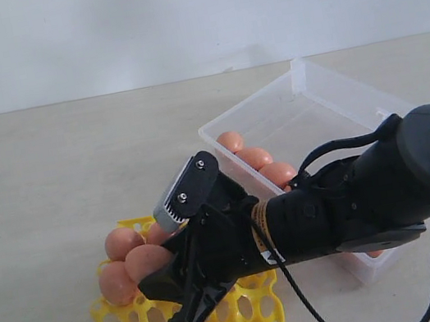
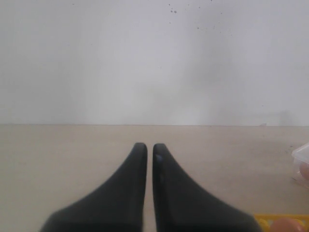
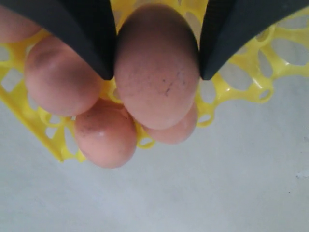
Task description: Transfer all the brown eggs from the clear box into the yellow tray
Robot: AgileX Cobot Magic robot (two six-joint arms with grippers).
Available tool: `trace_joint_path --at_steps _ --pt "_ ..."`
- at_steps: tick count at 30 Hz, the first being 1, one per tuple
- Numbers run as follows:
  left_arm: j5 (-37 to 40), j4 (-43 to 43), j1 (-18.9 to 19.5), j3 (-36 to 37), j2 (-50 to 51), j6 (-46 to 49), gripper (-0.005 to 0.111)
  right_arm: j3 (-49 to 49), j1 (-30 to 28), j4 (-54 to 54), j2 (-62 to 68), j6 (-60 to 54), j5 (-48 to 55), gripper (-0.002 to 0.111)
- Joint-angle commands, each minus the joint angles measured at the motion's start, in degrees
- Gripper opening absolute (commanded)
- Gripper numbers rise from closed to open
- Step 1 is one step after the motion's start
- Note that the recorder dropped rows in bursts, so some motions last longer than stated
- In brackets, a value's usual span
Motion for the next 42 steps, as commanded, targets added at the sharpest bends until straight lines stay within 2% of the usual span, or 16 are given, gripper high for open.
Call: trace_joint_path --at_steps 1,3,6,10,21,24,28,35,42 --pt "-0.34 -0.20 0.08 -0.19 -0.23 -0.37 0.004 -0.20 0.16 -1.39 -0.16 -0.18 -0.28 0.032" --pt "-0.34 -0.20 0.08 -0.19 -0.23 -0.37 0.004 -0.20 0.16 -0.89 -0.16 -0.18 -0.18 0.041" --pt "-0.34 -0.20 0.08 -0.19 -0.23 -0.37 0.004 -0.20 0.16 -0.60 -0.16 -0.18 0.93 0.045" --pt "-0.34 -0.20 0.08 -0.19 -0.23 -0.37 0.004 -0.20 0.16 -0.60 -0.16 -0.18 3.25 0.045" --pt "-0.34 -0.20 0.08 -0.19 -0.23 -0.37 0.004 -0.20 0.16 -0.60 -0.16 0.21 1.38 0.044" --pt "-0.34 -0.20 0.08 -0.19 -0.23 -0.37 0.004 -0.20 0.16 -0.50 -0.16 0.35 0.15 0.036" --pt "-0.34 -0.20 0.08 -0.19 -0.23 -0.37 0.004 -0.20 0.16 -0.50 -0.16 0.35 0.04 0.019" --pt "-0.34 -0.20 0.08 -0.19 -0.23 -0.37 0.004 -0.20 0.16 -1.01 -0.28 0.61 0.04 0.002" --pt "-0.34 -0.20 0.08 -0.19 -0.23 -0.37 0.004 -0.20 0.16 -1.01 -0.49 2.31 -0.07 0.000"
